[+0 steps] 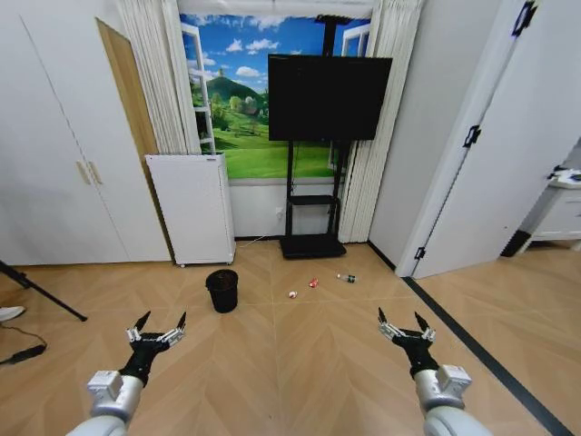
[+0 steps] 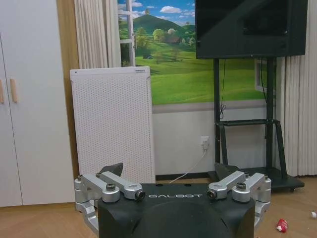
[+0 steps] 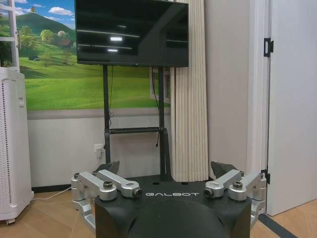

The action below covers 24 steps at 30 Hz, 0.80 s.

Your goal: Pick up the trash bin and place the garbage on the floor into it.

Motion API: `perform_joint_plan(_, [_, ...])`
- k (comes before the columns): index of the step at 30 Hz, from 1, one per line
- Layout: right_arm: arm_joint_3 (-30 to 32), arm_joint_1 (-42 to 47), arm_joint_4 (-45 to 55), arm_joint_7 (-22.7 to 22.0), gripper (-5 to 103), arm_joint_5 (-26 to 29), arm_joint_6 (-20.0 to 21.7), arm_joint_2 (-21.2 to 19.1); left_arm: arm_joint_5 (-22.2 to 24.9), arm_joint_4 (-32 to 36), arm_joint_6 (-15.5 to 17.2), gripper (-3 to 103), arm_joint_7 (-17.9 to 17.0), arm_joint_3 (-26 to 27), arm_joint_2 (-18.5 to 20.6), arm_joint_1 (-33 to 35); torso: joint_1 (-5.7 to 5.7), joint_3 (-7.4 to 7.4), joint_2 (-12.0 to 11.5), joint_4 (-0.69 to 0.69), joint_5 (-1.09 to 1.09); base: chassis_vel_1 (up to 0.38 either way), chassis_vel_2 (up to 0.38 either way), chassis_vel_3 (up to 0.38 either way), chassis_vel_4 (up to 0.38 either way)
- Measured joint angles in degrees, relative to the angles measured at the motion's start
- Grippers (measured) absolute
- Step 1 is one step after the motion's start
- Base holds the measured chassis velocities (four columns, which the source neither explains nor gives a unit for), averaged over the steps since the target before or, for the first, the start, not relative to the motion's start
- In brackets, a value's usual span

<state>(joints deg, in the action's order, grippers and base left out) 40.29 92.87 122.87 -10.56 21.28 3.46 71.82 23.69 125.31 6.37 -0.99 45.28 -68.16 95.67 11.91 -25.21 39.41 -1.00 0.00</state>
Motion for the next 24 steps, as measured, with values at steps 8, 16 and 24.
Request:
perform_joint_plan(8, [-0.48, 0.08, -0.83, 0.19, 100, -1.08, -0.75, 0.43, 0.66, -0.05, 0.77, 100, -0.07, -0.27, -0.91, 0.46, 0.85, -1.17, 2.02, 0.0, 0.0, 0.0, 0.0, 0.0, 0.0])
perform_joint_plan(16, [-1.57, 0.14, -2.19, -0.84, 100, -3.1, -4.35, 0.95, -0.35, -0.85, -1.16, 100, -0.7, -0.34, -1.08, 0.64, 1.61, -2.2, 3.81, 0.0, 0.0, 0.0, 0.0, 0.0, 0.0])
perform_joint_plan(24, [-0.33, 0.44, -3.4, 2.19, 100, -2.49, -7.83, 0.72, -1.44, -1.29, -2.42, 100, -0.35, -0.34, -1.25, 0.73, 1.66, -2.29, 3.96, 0.0, 0.0, 0.0, 0.0, 0.0, 0.0])
